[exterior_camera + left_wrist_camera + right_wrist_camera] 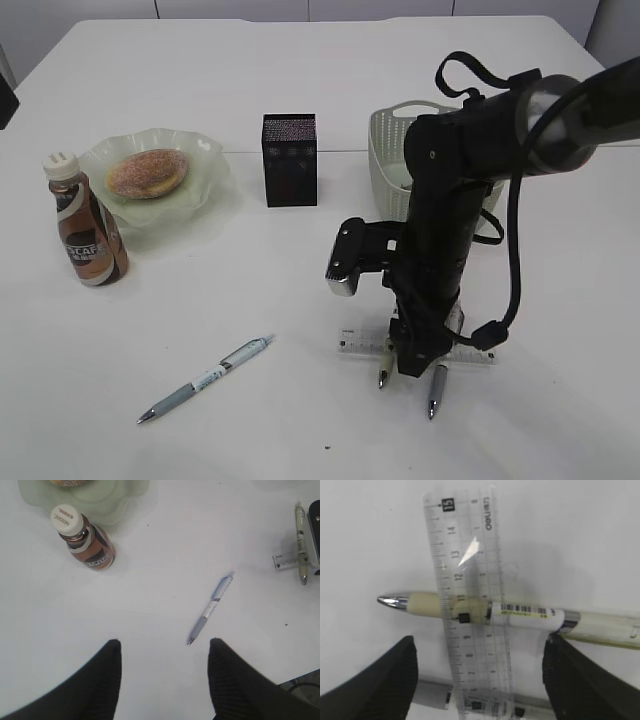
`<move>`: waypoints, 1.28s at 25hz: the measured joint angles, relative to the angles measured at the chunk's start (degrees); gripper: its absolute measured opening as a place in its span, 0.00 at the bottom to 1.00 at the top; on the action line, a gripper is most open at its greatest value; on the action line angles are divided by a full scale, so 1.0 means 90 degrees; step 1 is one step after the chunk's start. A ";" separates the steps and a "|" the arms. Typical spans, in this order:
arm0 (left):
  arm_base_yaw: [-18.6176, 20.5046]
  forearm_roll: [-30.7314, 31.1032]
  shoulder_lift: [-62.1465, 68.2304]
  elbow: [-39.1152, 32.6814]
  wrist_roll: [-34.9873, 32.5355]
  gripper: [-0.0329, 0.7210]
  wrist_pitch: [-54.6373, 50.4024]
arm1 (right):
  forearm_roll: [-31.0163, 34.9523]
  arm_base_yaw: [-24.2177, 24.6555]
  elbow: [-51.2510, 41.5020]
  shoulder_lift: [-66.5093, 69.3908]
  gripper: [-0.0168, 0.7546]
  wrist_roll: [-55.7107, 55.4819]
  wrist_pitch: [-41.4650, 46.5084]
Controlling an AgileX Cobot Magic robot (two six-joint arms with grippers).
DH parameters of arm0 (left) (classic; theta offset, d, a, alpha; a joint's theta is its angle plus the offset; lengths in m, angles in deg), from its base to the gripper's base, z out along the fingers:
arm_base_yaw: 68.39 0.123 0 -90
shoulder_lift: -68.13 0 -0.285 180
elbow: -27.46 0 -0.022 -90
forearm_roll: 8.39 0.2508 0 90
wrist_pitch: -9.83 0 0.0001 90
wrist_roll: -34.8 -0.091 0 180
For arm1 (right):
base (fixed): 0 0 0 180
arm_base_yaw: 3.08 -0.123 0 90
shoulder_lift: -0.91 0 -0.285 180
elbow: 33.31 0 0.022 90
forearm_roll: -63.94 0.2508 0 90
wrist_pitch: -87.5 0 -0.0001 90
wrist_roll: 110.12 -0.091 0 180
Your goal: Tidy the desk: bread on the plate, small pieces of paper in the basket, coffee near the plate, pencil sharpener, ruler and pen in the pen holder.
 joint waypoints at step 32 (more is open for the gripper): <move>0.0000 0.0065 0.0000 0.0000 0.0000 0.58 0.0000 | -0.0318 -0.0013 0.0009 0.0073 0.76 -0.0274 -0.0167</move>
